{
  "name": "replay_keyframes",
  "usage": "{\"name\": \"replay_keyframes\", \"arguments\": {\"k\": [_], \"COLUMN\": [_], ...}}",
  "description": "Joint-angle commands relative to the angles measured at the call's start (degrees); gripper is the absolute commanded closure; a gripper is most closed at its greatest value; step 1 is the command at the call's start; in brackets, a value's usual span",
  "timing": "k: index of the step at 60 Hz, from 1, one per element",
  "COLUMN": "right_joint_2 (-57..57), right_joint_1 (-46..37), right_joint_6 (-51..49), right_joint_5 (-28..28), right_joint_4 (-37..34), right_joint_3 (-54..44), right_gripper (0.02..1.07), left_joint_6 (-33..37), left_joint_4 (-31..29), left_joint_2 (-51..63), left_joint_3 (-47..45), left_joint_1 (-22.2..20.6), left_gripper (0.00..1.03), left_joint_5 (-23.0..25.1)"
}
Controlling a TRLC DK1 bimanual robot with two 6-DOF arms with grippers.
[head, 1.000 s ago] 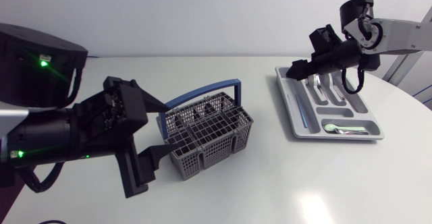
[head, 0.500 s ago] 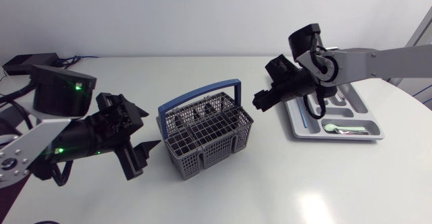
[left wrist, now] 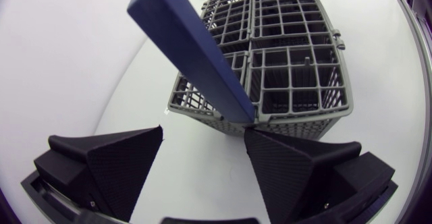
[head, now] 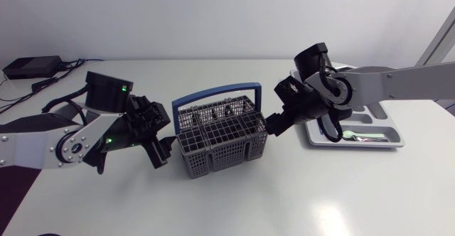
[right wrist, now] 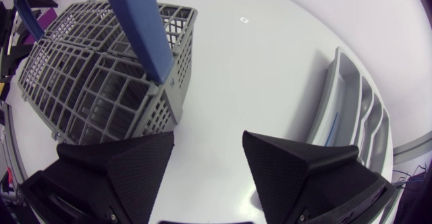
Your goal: Unload the cutlery basket into the drawer organizer.
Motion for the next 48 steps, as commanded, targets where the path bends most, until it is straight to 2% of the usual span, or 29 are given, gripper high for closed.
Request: {"name": "replay_keyframes", "arguments": {"k": [1,34,48], "right_joint_2": [-1.3,6.1,4.1], "right_joint_1": [2.2,3.6,4.6], "right_joint_6": [1.4,3.7,4.4], "right_joint_5": [-1.4,4.6,5.5], "right_joint_4": [-0.8,-2.2,-2.5], "right_joint_3": [-0.8,8.6,6.3], "right_gripper": [0.32,0.32,0.32], "left_joint_6": [1.2,2.5,2.4], "left_joint_4": [1.1,5.0,5.0], "left_joint_2": [3.9,17.0,19.6], "left_joint_3": [2.5,15.4,18.4], "left_joint_1": [-0.1,3.9,4.4], "left_gripper": [0.06,0.06,0.06], "left_joint_5": [1.0,0.5,-0.1]}}
